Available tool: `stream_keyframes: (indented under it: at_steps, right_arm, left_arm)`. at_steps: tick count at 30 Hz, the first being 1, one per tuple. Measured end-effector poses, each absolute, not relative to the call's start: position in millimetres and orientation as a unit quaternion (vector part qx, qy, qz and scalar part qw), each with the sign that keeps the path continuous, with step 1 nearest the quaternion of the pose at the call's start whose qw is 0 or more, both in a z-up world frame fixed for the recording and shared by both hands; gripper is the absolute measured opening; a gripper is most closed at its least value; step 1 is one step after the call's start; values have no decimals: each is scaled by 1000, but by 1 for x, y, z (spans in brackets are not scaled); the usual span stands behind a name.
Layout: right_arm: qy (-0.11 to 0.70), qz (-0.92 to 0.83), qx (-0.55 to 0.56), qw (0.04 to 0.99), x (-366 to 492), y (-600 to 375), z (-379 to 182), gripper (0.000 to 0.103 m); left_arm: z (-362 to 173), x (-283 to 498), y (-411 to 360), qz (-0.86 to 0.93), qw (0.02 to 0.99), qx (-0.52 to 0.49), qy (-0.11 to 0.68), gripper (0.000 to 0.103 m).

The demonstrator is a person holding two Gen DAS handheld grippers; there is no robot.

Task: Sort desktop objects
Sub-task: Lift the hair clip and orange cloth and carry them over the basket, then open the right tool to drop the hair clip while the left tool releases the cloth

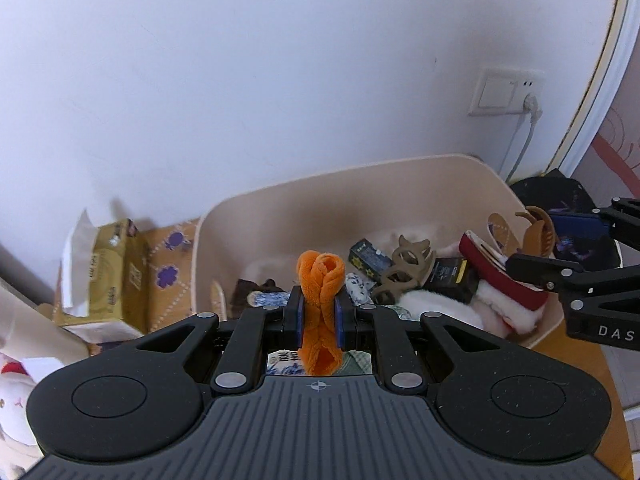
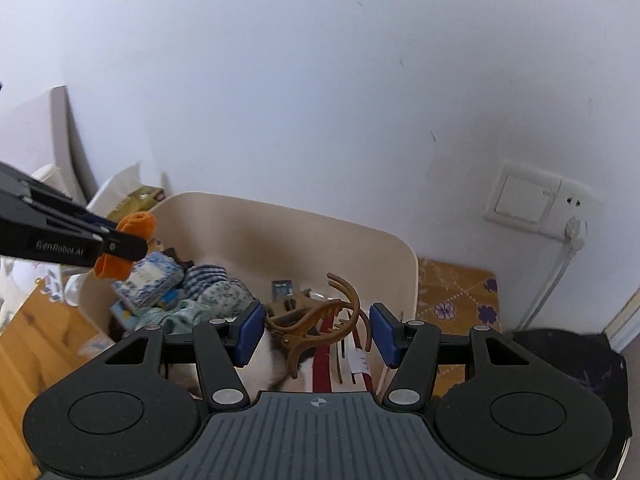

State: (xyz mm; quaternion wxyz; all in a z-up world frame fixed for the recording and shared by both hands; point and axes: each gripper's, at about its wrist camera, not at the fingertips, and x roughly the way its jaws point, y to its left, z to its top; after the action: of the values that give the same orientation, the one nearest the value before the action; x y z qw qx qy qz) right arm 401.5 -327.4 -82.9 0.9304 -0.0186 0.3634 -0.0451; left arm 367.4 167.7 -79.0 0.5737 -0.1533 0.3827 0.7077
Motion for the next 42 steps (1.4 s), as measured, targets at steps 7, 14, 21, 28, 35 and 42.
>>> stream_keyframes:
  at_steps: [7,14,21,28,35,42]
  right_arm:
    - [387,-37,-27,921,424,-319,-101,55]
    - [407,-34,-45,912,433,-313,-114,55]
    - [401,-38,-41,914,428,-307,-112,90]
    - [386,-44,-6,921,417,-301,-102,103]
    - [375,-46,-4,926,405,-283,-98,103]
    - [384,-37,-3,923,392,-256,-100,103]
  left_arm:
    - [-102,364,190,707,562,-182,390,14]
    - [-106,361,196,705,560,-201,386,57]
    - [-96,358,186,716,552,-180,387,75]
    - [-81,348,162,709,565,-163,388,78]
    - [-63,336,136,706,582,-159,371,81]
    - [-59,312,114,676,629,-127,362,81]
